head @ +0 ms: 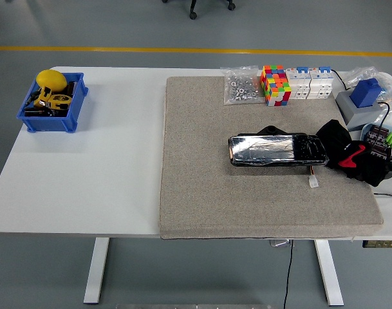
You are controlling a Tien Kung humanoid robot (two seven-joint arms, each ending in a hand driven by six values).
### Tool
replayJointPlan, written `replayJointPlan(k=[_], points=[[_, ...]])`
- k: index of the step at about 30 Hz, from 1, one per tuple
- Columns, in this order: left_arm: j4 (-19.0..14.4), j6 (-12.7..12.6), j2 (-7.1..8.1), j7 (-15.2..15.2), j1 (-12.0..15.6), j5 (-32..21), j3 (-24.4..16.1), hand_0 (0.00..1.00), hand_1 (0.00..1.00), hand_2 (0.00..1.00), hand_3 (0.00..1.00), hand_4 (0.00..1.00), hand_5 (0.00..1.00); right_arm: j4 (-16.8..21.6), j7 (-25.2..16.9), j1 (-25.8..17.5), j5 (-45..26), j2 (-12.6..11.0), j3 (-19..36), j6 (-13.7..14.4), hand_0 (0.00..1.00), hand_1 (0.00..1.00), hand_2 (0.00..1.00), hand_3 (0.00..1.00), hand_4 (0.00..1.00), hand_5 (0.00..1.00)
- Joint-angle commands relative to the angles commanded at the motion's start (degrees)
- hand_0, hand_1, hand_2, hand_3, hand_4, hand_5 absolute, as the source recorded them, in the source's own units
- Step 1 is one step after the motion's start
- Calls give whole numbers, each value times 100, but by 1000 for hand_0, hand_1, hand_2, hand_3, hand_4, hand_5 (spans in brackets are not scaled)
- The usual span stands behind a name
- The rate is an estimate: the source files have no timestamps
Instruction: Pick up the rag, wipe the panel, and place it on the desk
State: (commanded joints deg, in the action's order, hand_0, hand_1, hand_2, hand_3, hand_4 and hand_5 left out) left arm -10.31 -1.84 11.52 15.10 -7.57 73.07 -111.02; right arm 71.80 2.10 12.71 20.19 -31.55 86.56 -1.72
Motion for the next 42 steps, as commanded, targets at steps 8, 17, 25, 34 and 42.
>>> replayJointPlan(k=[8,17,25,34,42], points=[[0,-4,-10,5,-3,-3,-5,686,729,731,606,673,627,21,20,5,-37,-13,-2,0,829,821,883,925,998,670],[0,-9,-5,9,-21,3,-21,684,728,731,605,672,626,27,15,21,-86,-22,-12,-3,829,822,883,926,998,697],[0,-5,-19,5,-53,6,-75,684,728,731,606,672,626,59,-9,63,41,-68,-2,-99,840,836,899,961,998,727],[0,-4,-23,8,-54,11,-57,684,728,731,606,672,627,70,112,76,200,-83,1,-174,909,890,973,998,998,755],[0,-2,-8,8,-50,-9,9,685,729,731,606,672,627,70,161,60,252,-90,3,-221,920,904,977,998,998,738]])
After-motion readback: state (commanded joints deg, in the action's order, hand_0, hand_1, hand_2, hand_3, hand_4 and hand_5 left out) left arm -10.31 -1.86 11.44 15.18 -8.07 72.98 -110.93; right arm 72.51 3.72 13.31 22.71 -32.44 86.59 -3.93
